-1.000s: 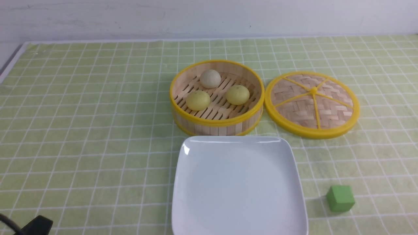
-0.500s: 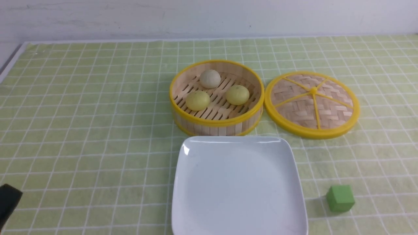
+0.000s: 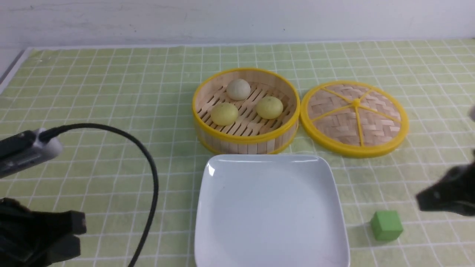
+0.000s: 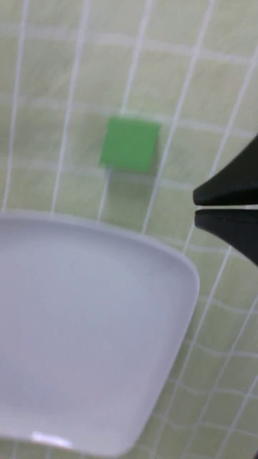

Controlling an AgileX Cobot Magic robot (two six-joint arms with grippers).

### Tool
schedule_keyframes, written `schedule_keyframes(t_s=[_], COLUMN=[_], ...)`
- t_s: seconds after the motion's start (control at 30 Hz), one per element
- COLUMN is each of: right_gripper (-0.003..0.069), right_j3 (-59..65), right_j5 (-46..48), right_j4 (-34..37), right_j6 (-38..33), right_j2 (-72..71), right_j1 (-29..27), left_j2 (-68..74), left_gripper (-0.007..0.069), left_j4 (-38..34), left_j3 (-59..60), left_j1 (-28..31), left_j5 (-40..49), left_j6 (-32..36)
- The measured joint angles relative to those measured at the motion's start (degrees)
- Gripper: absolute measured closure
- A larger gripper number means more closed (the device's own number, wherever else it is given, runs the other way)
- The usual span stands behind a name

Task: Put the steamed buns into the plate on the green tablecloth.
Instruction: 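Reach toward a bun in the bamboo steamer with the right gripper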

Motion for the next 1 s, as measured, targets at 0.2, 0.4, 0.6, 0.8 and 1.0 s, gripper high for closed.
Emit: schedule_keyframes(t_s=[0.2,0.4,0.6,0.8,1.0], right_gripper=[0.0460,0.0323,0.0216,0.0190,0.0202], right_j3=[-14.22,-33.28,-52.60,-71.83,-79.19], right_j5=[-2.51,-3.61,-1.17,2.42,2.35], right_j4=[-1.19,-5.50,-6.65,-11.38,-17.07], right_j6=[-1.93,-0.07,1.16,1.95,3.44], right_j2=[16.29,33.30,49.71,62.19,69.77], right_j1=[7.19,10.97,11.19,11.24,11.24], left_j2=[3.81,3.88,3.88,3.88,3.88], left_gripper=[0.0597,0.0501,0.0387,0.0346,0.0342], left_j4=[-2.33,-2.47,-2.47,-2.47,-2.47], left_j3=[0.00,0.00,0.00,0.00,0.00], left_j1=[0.00,0.00,0.00,0.00,0.00], left_j5=[-1.36,-2.50,-3.47,-3.72,-3.84], left_j6=[2.38,3.25,3.25,3.25,3.25])
